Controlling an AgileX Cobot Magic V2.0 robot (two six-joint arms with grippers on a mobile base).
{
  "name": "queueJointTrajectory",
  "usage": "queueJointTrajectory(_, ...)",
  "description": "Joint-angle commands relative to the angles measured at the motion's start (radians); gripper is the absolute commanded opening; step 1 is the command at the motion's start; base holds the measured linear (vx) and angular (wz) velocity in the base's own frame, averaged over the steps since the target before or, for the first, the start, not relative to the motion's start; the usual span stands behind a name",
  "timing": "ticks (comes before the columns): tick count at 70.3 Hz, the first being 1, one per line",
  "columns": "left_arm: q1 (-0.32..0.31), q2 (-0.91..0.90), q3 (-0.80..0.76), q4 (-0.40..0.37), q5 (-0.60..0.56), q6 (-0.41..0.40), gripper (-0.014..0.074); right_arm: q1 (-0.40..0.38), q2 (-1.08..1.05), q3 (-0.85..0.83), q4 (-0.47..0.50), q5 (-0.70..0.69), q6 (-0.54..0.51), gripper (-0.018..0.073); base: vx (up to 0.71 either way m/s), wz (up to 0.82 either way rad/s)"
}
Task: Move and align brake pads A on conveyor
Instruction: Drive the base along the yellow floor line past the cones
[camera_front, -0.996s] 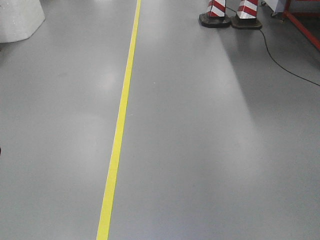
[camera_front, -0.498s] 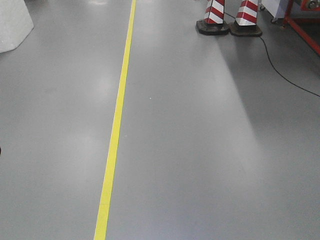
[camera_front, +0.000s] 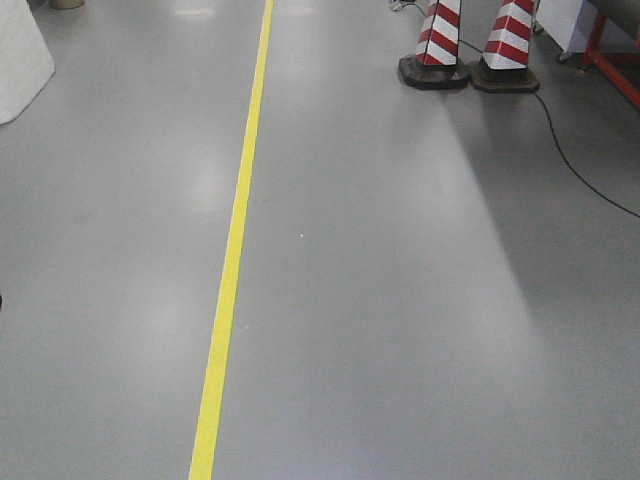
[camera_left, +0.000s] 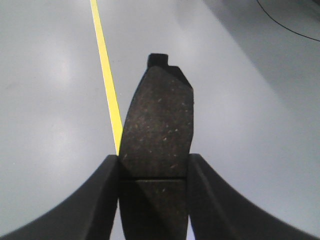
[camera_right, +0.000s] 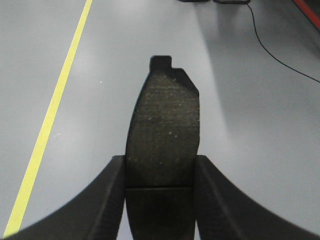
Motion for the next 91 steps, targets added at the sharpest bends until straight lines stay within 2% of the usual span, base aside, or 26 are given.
queueJointTrajectory(1, -0.009, 0.004, -0.030, -0.016, -0.094, -0.003, 0.0146, 0.002, 0.002, -0.030, -0.007, -0.085, -0.014, -0.0003, 0.52, 0.00)
queueJointTrajectory(91, -0.009, 0.004, -0.030, -0.016, -0.094, -0.003, 0.0146, 0.002, 0.002, -0.030, -0.007, -0.081, -0.014, -0.0003, 0.54, -0.03)
